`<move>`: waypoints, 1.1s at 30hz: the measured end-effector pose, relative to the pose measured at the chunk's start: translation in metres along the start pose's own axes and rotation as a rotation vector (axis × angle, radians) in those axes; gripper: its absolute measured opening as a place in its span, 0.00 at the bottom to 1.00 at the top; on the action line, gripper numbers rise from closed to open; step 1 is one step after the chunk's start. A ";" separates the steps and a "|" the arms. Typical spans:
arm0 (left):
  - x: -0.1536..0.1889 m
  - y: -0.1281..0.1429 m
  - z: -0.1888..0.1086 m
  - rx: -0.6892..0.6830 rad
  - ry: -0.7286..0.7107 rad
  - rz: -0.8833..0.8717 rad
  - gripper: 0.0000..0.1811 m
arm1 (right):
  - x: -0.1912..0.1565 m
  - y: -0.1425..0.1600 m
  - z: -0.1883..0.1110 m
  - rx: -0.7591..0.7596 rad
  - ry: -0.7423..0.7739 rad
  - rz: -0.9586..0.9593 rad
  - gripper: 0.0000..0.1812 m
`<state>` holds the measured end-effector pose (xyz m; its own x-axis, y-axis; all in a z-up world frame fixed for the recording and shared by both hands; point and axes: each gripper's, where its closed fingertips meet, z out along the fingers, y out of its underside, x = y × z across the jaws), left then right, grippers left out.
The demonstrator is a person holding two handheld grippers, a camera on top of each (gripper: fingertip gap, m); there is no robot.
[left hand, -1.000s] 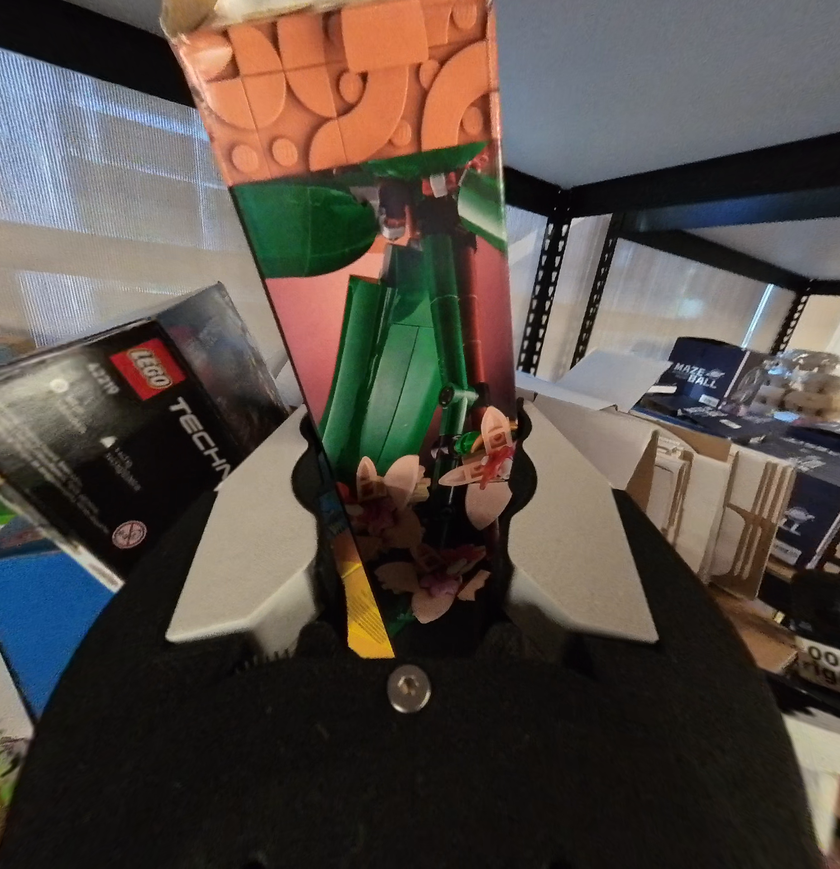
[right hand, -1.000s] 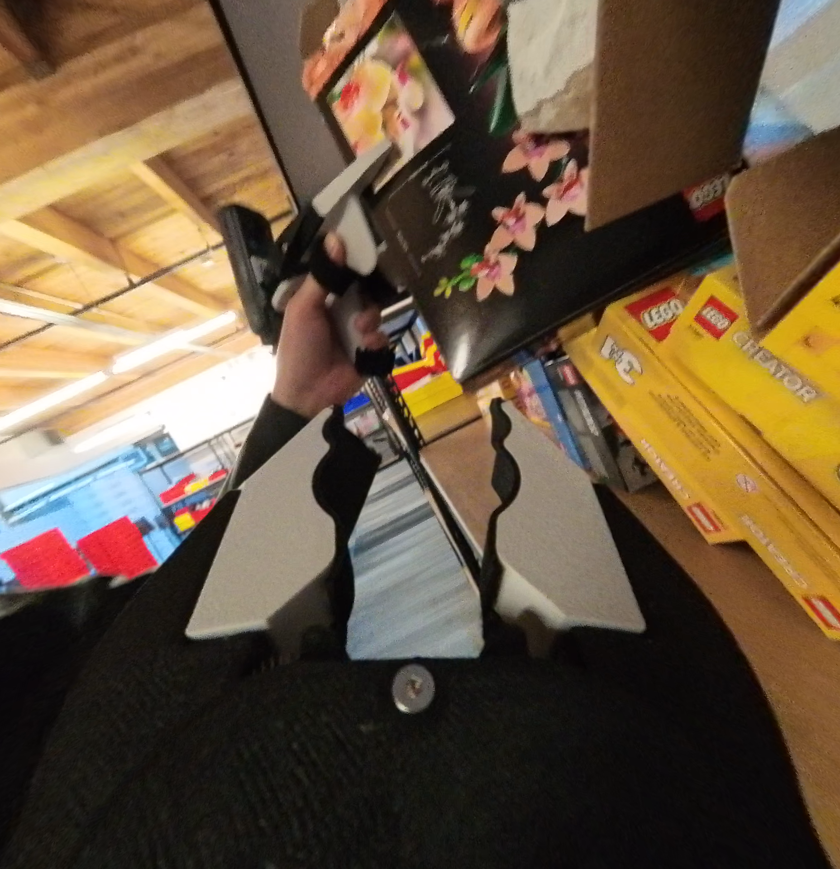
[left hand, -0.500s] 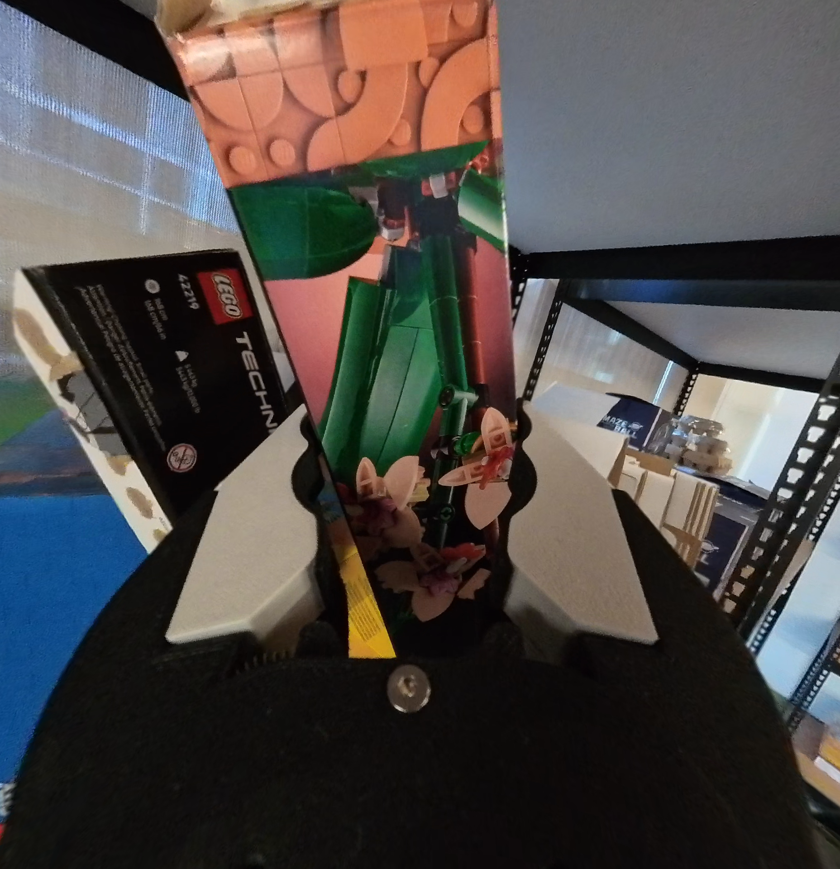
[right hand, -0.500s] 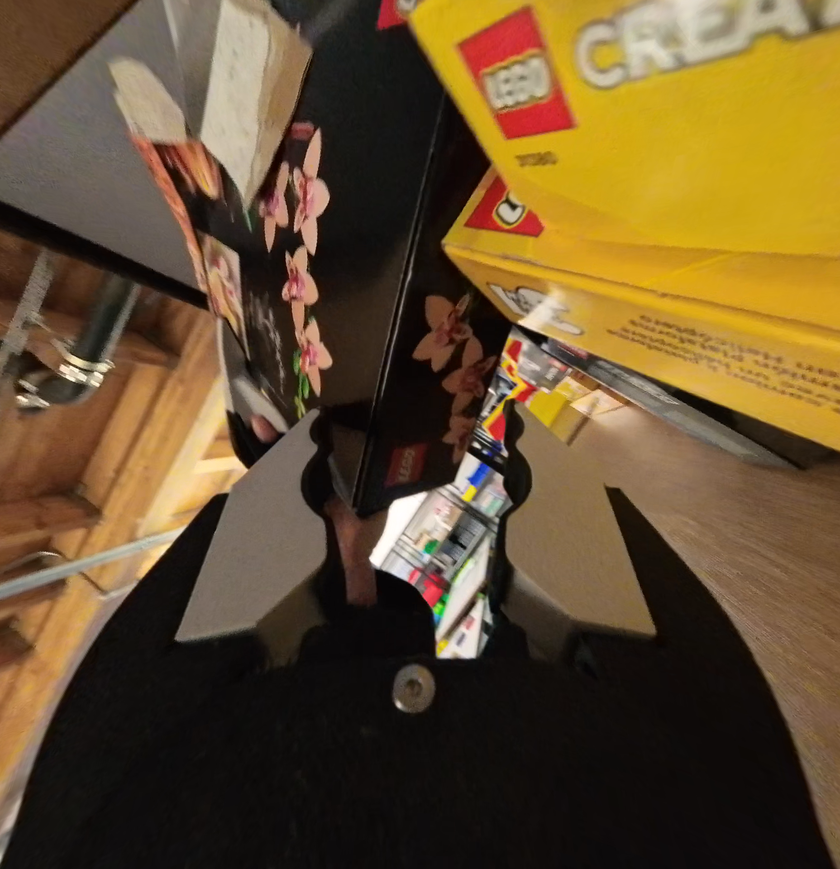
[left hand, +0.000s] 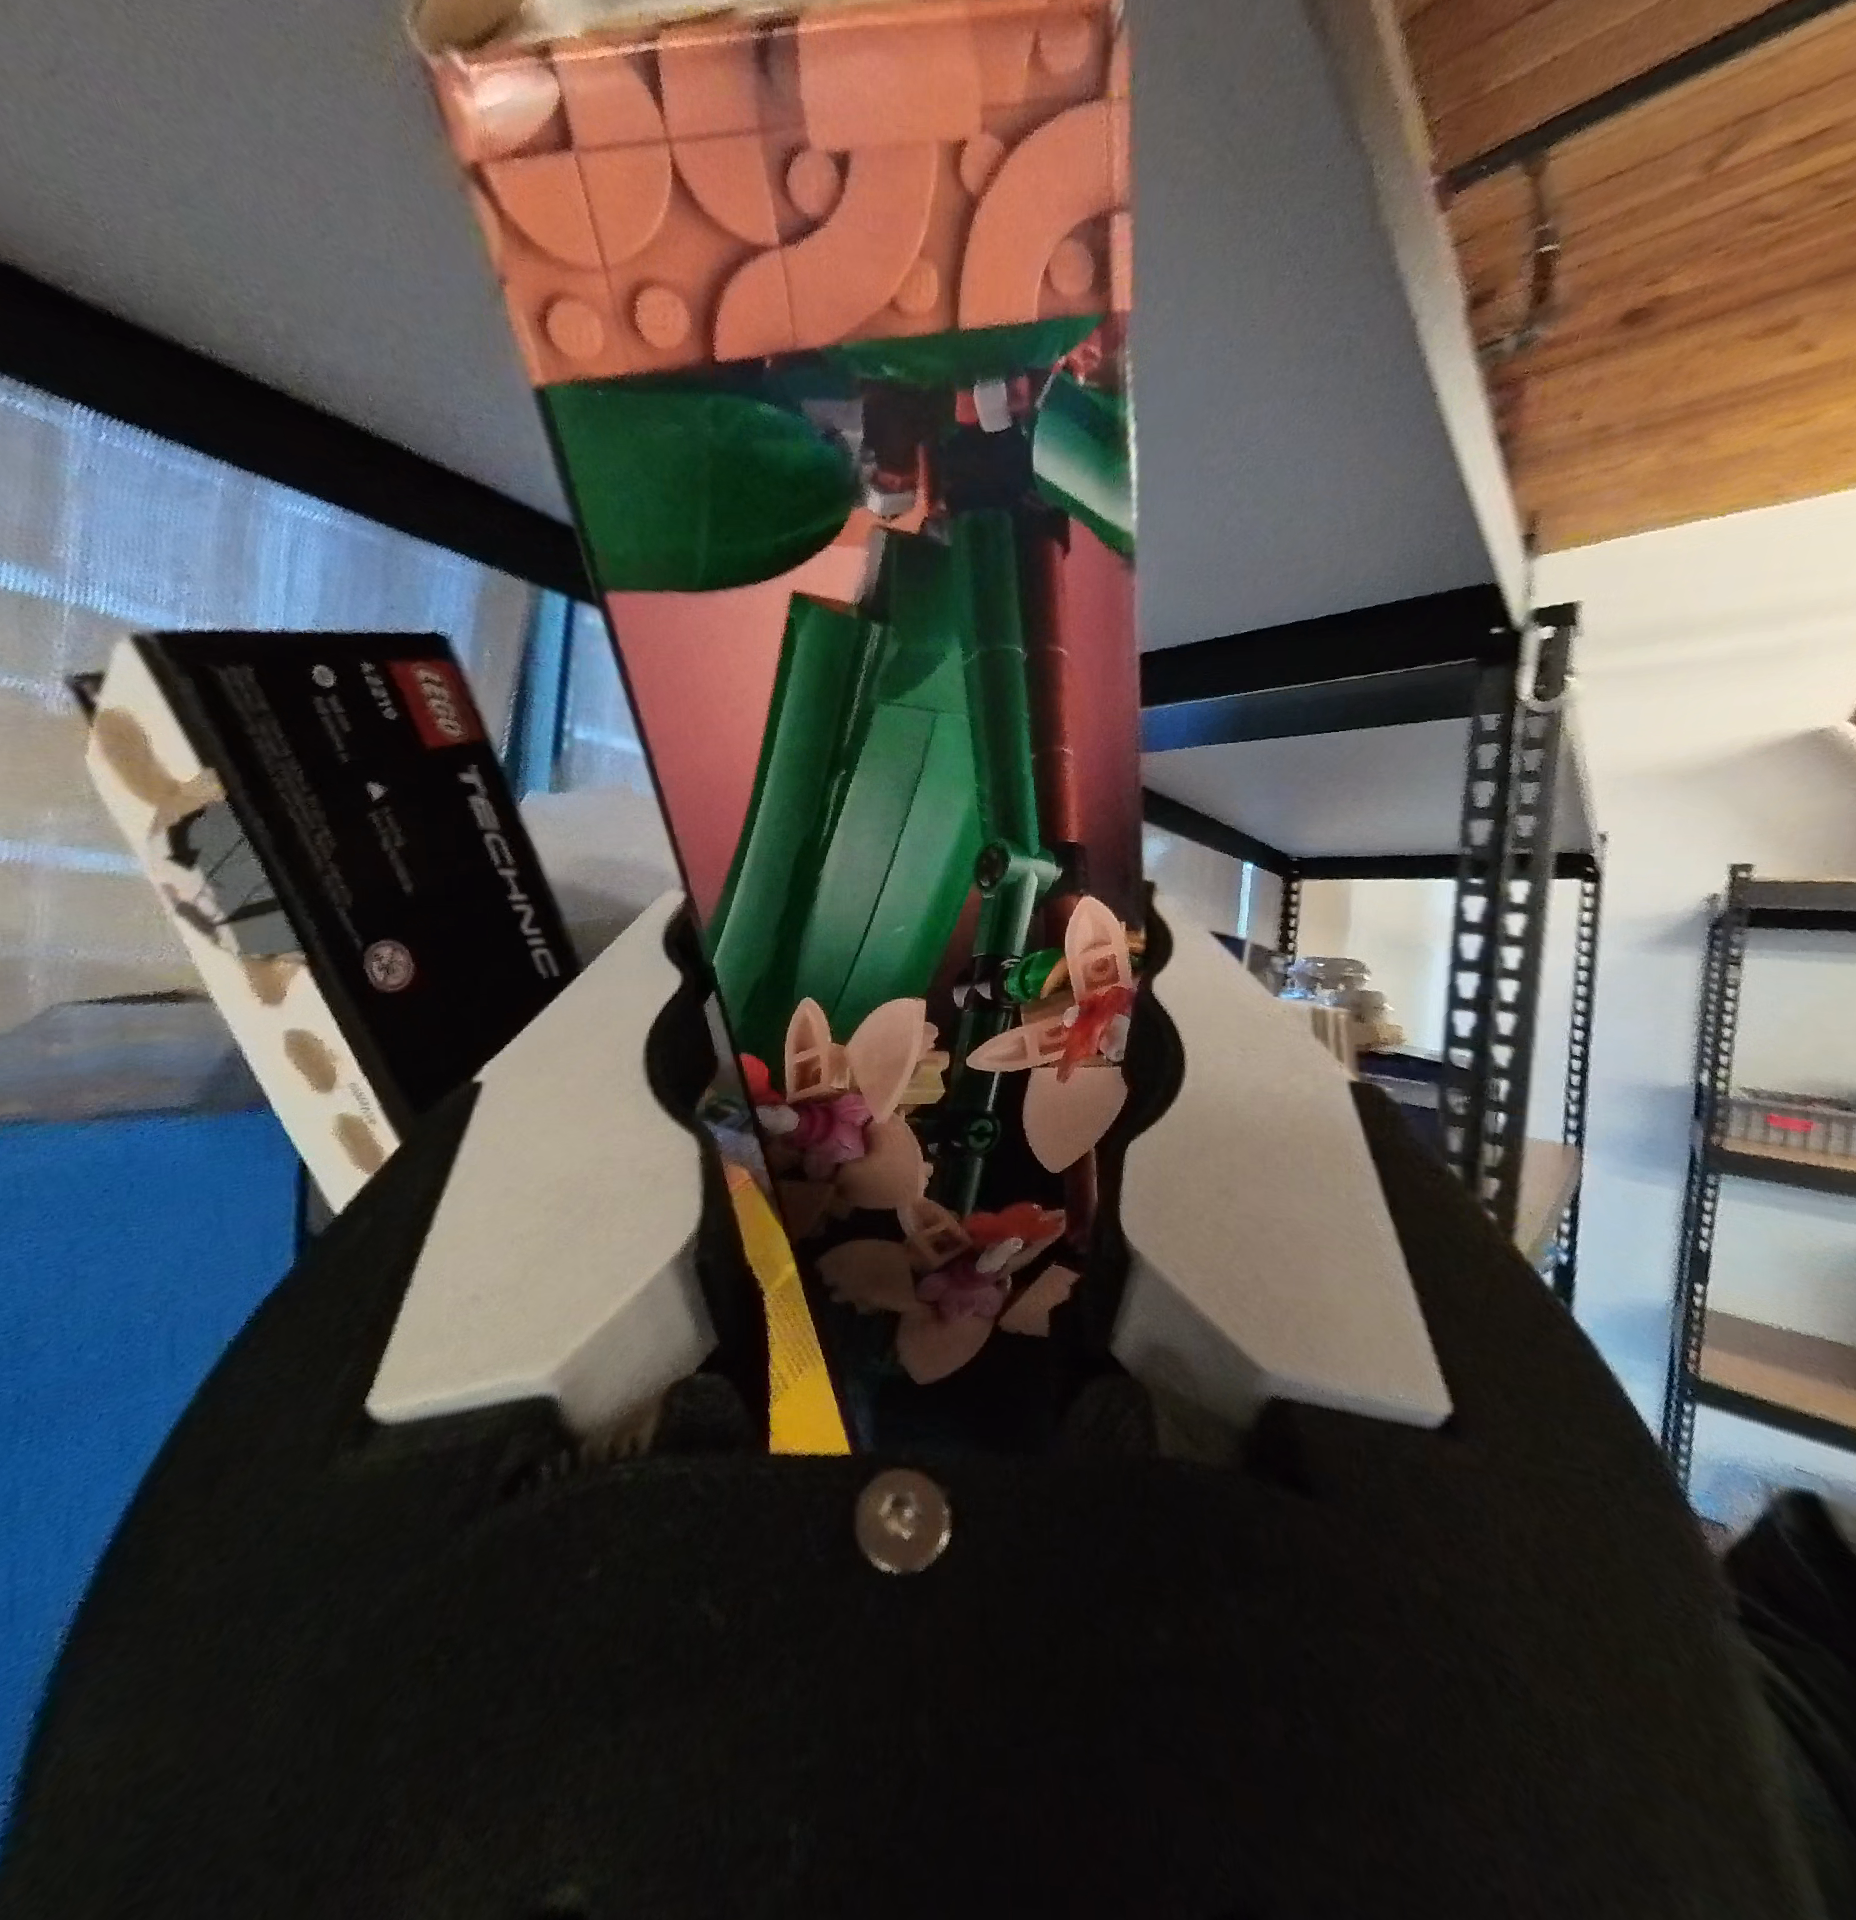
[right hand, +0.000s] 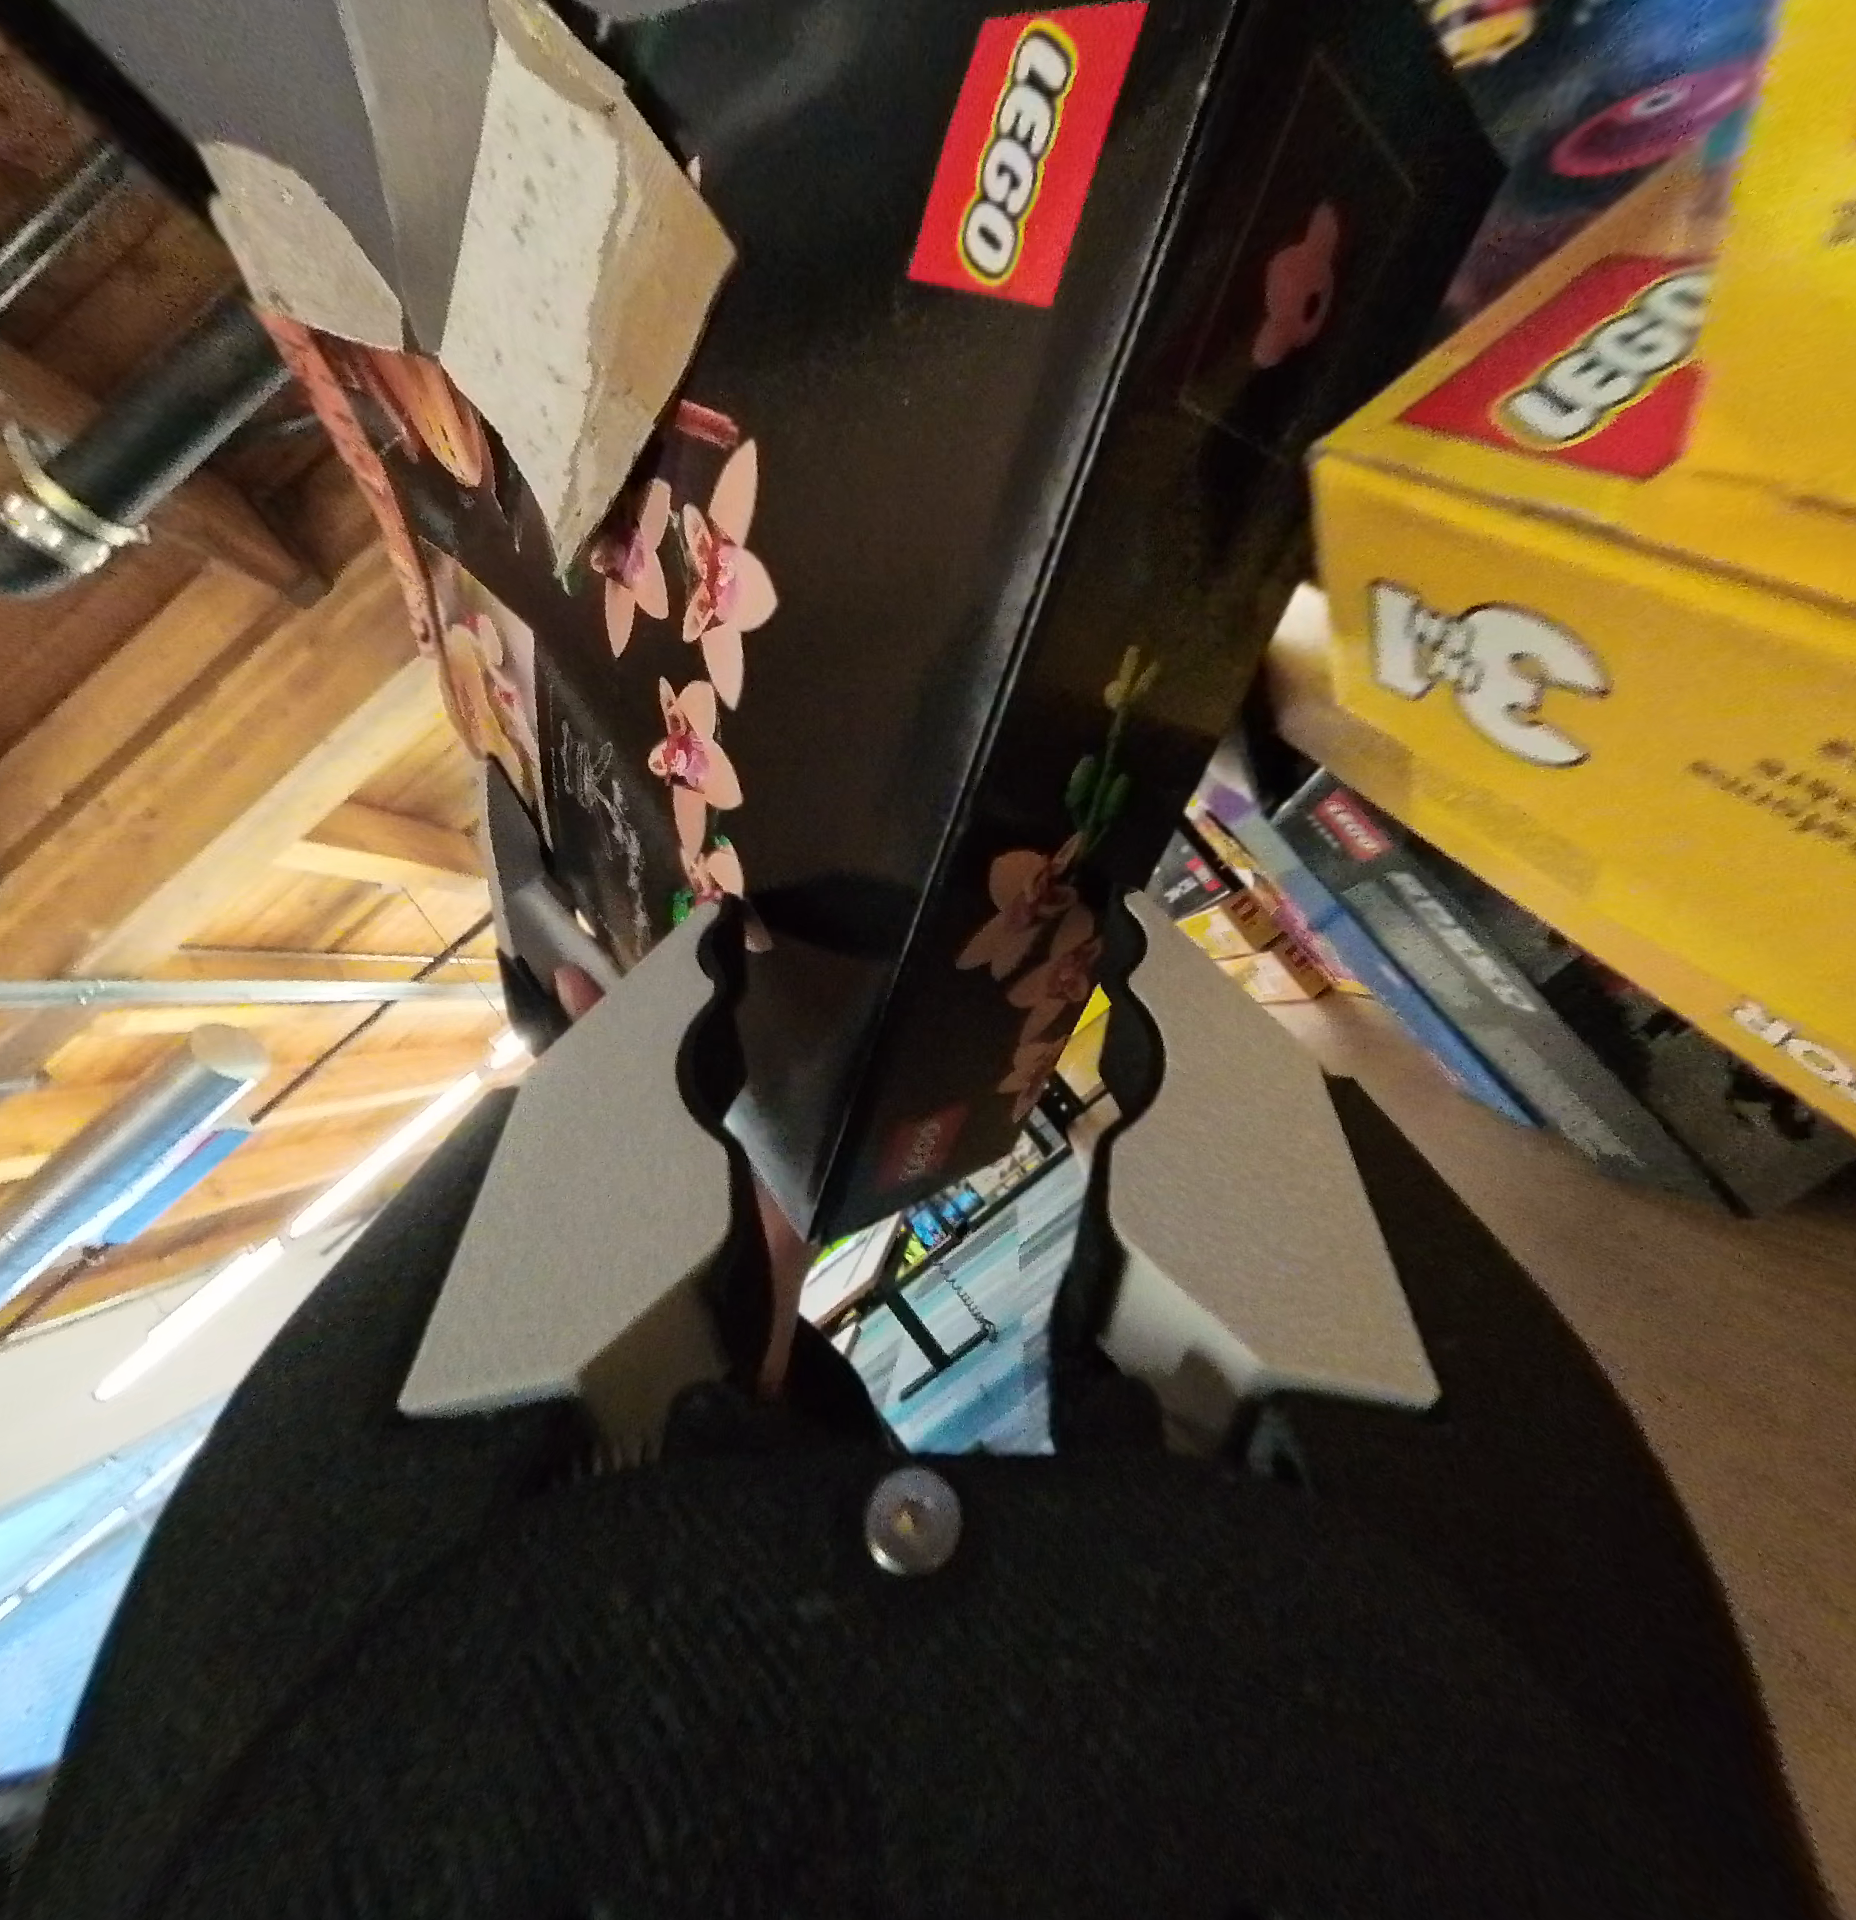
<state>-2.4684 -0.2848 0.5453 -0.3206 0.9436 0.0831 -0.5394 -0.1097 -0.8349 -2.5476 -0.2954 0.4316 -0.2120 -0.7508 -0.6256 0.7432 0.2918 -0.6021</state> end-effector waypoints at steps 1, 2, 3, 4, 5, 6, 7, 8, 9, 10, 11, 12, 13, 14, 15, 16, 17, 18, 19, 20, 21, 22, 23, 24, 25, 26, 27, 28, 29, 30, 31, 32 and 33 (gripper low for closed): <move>0.006 -0.002 -0.004 0.009 0.021 0.011 0.44 | -0.005 0.004 -0.002 -0.006 -0.007 -0.016 0.37; 0.013 -0.004 -0.009 0.018 0.041 0.021 0.43 | -0.010 0.008 -0.004 -0.011 -0.014 -0.034 0.37; 0.019 -0.006 -0.014 0.030 0.060 0.026 0.44 | -0.015 0.012 -0.007 -0.016 -0.020 -0.054 0.37; 0.025 -0.008 -0.018 0.041 0.078 0.031 0.44 | -0.020 0.016 -0.009 -0.022 -0.026 -0.072 0.37; 0.031 -0.010 -0.023 0.055 0.093 0.036 0.43 | -0.025 0.020 -0.012 -0.030 -0.033 -0.085 0.37; 0.037 -0.011 -0.027 0.067 0.106 0.038 0.43 | -0.029 0.024 -0.015 -0.036 -0.039 -0.100 0.37; 0.043 -0.012 -0.032 0.078 0.117 0.042 0.43 | -0.033 0.028 -0.018 -0.041 -0.043 -0.114 0.37; 0.049 -0.013 -0.036 0.086 0.126 0.046 0.43 | -0.037 0.032 -0.021 -0.049 -0.047 -0.122 0.37; 0.054 -0.014 -0.040 0.093 0.132 0.047 0.43 | -0.041 0.035 -0.024 -0.059 -0.049 -0.131 0.37; 0.058 -0.016 -0.044 0.101 0.134 0.047 0.43 | -0.044 0.038 -0.026 -0.070 -0.050 -0.140 0.37; 0.062 -0.017 -0.048 0.108 0.134 0.048 0.43 | -0.047 0.041 -0.029 -0.076 -0.051 -0.147 0.37; 0.066 -0.018 -0.052 0.115 0.133 0.049 0.43 | -0.051 0.042 -0.031 -0.080 -0.054 -0.154 0.37; 0.069 -0.018 -0.056 0.124 0.129 0.050 0.43 | -0.054 0.044 -0.033 -0.084 -0.059 -0.158 0.37; 0.072 -0.019 -0.059 0.132 0.123 0.045 0.43 | -0.056 0.046 -0.035 -0.087 -0.063 -0.164 0.37; 0.075 -0.019 -0.063 0.139 0.114 0.041 0.43 | -0.058 0.048 -0.037 -0.095 -0.068 -0.167 0.37; 0.077 -0.019 -0.066 0.141 0.104 0.041 0.42 | -0.059 0.050 -0.039 -0.104 -0.073 -0.159 0.37; 0.079 -0.018 -0.070 0.142 0.090 0.040 0.42 | -0.060 0.053 -0.041 -0.114 -0.078 -0.148 0.37; 0.081 -0.018 -0.073 0.144 0.078 0.036 0.42 | -0.061 0.056 -0.042 -0.125 -0.080 -0.133 0.38; 0.083 -0.017 -0.077 0.146 0.069 0.032 0.42 | -0.061 0.059 -0.044 -0.132 -0.079 -0.119 0.38; 0.086 -0.017 -0.080 0.147 0.064 0.030 0.42 | -0.061 0.062 -0.045 -0.142 -0.075 -0.107 0.39; 0.088 -0.016 -0.083 0.145 0.061 0.024 0.42 | -0.061 0.064 -0.046 -0.145 -0.071 -0.093 0.42; 0.090 -0.015 -0.086 0.141 0.068 0.003 0.42 | -0.063 0.065 -0.046 -0.147 -0.073 -0.076 0.45; 0.091 -0.015 -0.089 0.144 0.076 -0.017 0.42 | -0.064 0.067 -0.047 -0.152 -0.074 -0.063 0.47; 0.092 -0.015 -0.091 0.152 0.076 -0.034 0.42 | -0.065 0.069 -0.048 -0.162 -0.074 -0.060 0.47; 0.092 -0.015 -0.094 0.157 0.069 -0.046 0.42 | -0.065 0.069 -0.048 -0.157 -0.070 -0.067 0.48; 0.092 -0.015 -0.096 0.160 0.063 -0.058 0.42 | -0.067 0.068 -0.049 -0.146 -0.067 -0.076 0.48; 0.093 -0.016 -0.100 0.172 0.060 -0.078 0.42 | -0.069 0.067 -0.050 -0.134 -0.076 -0.081 0.47; 0.093 -0.019 -0.104 0.189 0.064 -0.101 0.42 | -0.073 0.066 -0.051 -0.125 -0.100 -0.072 0.47; 0.094 -0.021 -0.109 0.203 0.069 -0.117 0.42 | -0.076 0.066 -0.053 -0.119 -0.123 -0.054 0.46; 0.096 -0.023 -0.114 0.210 0.072 -0.123 0.42 | -0.080 0.066 -0.054 -0.116 -0.150 -0.033 0.45; 0.098 -0.025 -0.118 0.215 0.076 -0.123 0.42 | -0.084 0.068 -0.055 -0.119 -0.175 -0.015 0.45; 0.101 -0.026 -0.122 0.220 0.080 -0.119 0.42 | -0.087 0.071 -0.056 -0.123 -0.192 -0.007 0.45; 0.103 -0.027 -0.125 0.221 0.080 -0.115 0.42 | -0.088 0.074 -0.057 -0.126 -0.193 -0.003 0.45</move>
<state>-2.3901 -0.1458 0.5083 -0.1892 0.9746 0.1201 -0.7287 -0.0574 -0.6824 -2.5100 -0.1743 0.4140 -0.0794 -0.8477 -0.5244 0.6553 0.3521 -0.6683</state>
